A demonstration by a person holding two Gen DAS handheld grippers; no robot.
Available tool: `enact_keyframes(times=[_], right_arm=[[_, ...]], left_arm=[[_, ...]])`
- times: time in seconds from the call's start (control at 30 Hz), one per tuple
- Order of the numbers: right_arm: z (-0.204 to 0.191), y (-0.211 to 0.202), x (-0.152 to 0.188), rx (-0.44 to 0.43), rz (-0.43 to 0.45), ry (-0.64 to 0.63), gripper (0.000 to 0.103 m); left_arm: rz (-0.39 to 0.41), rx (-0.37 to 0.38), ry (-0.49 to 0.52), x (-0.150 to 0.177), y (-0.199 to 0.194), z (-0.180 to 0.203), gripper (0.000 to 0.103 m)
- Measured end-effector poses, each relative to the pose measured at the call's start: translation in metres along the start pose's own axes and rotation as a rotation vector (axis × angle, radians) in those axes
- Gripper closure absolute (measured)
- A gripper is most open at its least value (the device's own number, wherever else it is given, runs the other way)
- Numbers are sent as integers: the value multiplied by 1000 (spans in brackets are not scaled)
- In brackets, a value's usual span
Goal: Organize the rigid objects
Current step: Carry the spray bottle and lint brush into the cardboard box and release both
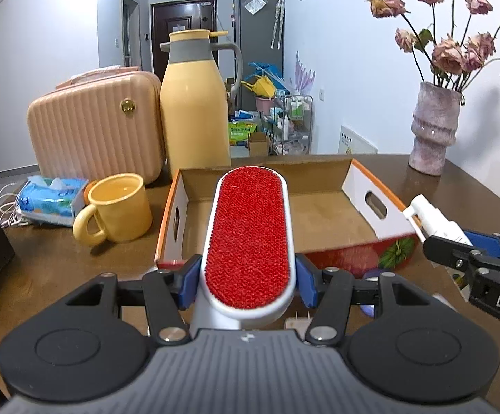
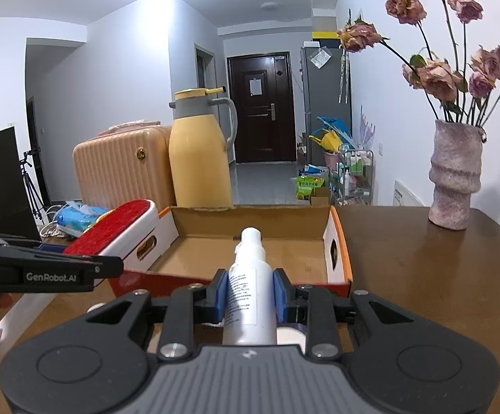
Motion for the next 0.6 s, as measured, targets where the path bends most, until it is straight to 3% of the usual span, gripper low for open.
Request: enact_keyframes(times=[0.6], right_arm=[[13,86,-47,-4,-30,58,76]], left_arm=[[13,-15,-64,-47,68,-5,47]])
Point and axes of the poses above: each gripper's, at about its wrist camera, not at the fingertips, and y roughly the way its jaws point, z to its right, x to its underside, the point moved 4 cm from there along y, roughly the way its jaws point, and after that the axes turned 1 degree about y, right-handed, at the moved point
